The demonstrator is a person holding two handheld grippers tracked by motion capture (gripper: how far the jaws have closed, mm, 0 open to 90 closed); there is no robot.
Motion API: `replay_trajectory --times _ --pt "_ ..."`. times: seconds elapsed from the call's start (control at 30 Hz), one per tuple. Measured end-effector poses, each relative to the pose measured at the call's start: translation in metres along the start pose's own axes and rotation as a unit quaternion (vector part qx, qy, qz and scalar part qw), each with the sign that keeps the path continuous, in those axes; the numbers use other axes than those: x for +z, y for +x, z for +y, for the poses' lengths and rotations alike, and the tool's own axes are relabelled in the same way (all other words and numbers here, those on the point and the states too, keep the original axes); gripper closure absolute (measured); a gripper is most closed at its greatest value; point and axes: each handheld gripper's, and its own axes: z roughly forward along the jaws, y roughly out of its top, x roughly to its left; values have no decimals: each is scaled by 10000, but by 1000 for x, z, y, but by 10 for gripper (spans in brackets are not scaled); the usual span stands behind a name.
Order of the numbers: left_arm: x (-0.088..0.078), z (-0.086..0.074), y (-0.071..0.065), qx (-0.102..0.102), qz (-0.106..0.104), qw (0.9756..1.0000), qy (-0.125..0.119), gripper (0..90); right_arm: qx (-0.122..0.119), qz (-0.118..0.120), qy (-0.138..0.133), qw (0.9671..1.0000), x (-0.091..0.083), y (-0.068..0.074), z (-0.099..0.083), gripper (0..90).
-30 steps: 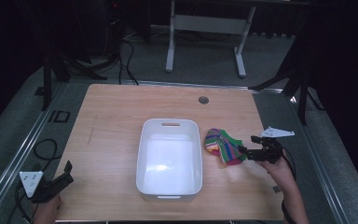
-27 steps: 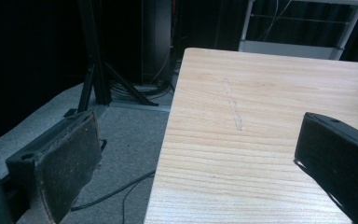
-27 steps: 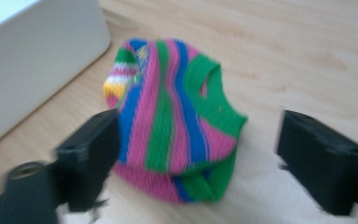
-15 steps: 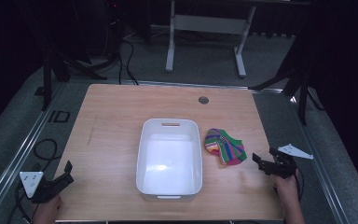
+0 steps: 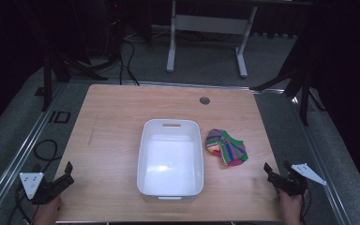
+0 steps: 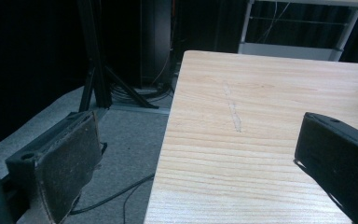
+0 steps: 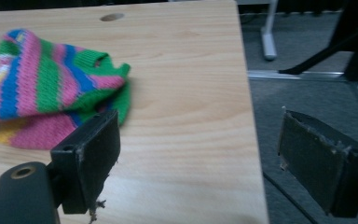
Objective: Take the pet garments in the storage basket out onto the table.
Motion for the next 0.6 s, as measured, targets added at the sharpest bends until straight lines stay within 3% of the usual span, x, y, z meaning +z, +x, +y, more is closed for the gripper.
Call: replay_trajectory --times 0.23,0.6 --pt "0 0 0 -5 21 10000 -8 10 -23 -531 -77 9986 -6 1 -3 133" --pt "0 0 1 -34 34 10000 -13 9 128 -547 -72 9984 -3 -2 -4 133"
